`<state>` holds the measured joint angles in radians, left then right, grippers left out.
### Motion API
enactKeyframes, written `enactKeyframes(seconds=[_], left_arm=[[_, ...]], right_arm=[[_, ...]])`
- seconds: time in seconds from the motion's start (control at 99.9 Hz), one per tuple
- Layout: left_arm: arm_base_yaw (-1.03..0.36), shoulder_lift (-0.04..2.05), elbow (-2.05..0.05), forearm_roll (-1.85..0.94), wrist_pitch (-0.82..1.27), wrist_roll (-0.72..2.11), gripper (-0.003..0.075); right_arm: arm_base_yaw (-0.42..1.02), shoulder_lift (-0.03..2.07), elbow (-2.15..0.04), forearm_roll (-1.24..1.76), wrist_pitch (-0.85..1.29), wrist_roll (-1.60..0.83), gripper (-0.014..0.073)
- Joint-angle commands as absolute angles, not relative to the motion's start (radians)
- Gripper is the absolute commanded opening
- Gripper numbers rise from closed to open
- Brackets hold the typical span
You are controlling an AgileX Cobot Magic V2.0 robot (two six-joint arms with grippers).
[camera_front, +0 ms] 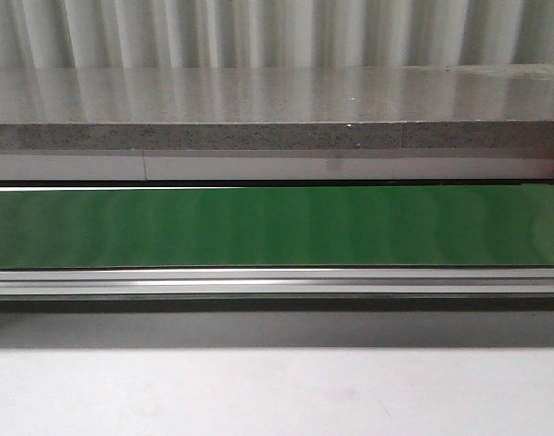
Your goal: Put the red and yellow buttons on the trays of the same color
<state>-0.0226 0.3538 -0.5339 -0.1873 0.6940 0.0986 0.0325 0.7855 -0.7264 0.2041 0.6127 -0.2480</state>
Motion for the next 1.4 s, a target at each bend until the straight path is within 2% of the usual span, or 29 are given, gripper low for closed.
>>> enactKeyframes(seconds=[0.0,0.42,0.62,0.801,0.891,1.041,1.111,1.391], left_arm=[[-0.030,0.361,-0.561,-0.207,0.618,0.097,-0.0020],[-0.030,0.361,-0.554,-0.249,0.599,0.097,-0.0020],[-0.030,0.382,-0.557,-0.203,0.593,0.096,-0.0020],[-0.025,0.473,-0.579,-0.140,0.569,-0.027,-0.0013],[-0.025,0.537,-0.604,-0.108,0.570,-0.039,0.0056],[-0.025,0.648,-0.660,-0.078,0.563,-0.047,0.0309],[-0.025,0.705,-0.687,-0.049,0.557,-0.072,0.0382],[-0.025,0.959,-0.842,0.058,0.631,-0.234,0.0388]], right_arm=[[0.034,0.700,-0.704,0.204,0.539,-0.259,-0.0067],[0.034,0.382,-0.497,0.206,0.527,-0.259,-0.0067],[0.034,0.358,-0.487,0.208,0.567,-0.259,-0.0067],[0.034,0.358,-0.487,0.208,0.589,-0.259,-0.0067],[0.034,0.358,-0.487,0.208,0.589,-0.259,-0.0067],[0.034,0.358,-0.487,0.208,0.589,-0.259,-0.0067],[0.034,0.358,-0.487,0.208,0.589,-0.259,-0.0067],[0.034,0.358,-0.487,0.208,0.589,-0.259,-0.0067]])
